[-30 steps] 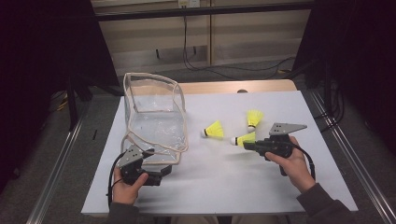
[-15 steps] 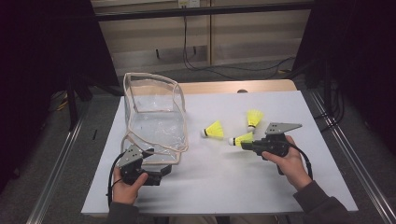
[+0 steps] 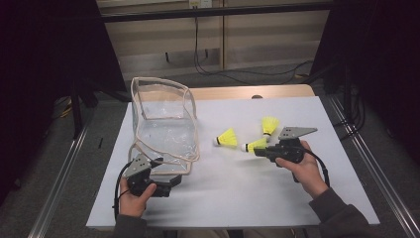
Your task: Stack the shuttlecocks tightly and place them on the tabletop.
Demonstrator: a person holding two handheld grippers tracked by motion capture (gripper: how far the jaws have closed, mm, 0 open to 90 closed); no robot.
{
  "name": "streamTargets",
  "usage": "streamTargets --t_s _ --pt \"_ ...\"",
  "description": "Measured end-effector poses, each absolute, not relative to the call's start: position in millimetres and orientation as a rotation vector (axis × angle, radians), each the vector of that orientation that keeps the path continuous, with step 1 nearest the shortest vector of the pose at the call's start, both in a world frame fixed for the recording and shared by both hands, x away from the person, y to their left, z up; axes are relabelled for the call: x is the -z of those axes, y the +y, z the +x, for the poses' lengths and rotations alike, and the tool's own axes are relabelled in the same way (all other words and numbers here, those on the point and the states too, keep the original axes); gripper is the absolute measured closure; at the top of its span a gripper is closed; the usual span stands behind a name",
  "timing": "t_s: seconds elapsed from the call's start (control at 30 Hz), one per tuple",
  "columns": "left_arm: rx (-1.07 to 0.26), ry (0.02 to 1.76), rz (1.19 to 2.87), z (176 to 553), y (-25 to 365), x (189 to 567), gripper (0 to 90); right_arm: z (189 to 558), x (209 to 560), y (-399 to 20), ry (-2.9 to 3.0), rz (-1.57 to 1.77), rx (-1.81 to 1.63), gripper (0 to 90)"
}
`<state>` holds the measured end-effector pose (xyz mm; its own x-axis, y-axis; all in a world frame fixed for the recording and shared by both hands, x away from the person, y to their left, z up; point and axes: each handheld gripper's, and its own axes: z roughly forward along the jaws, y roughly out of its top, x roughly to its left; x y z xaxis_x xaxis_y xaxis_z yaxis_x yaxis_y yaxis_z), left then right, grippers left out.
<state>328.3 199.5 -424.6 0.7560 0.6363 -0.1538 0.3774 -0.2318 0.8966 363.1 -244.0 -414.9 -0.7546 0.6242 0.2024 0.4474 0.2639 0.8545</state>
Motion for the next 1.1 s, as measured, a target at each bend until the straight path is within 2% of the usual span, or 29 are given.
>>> streamTargets --t_s 1.1 --pt "-0.296 0.781 1.852 327 200 425 3.5 386 412 -237 2.340 1.042 -1.458 87.7"
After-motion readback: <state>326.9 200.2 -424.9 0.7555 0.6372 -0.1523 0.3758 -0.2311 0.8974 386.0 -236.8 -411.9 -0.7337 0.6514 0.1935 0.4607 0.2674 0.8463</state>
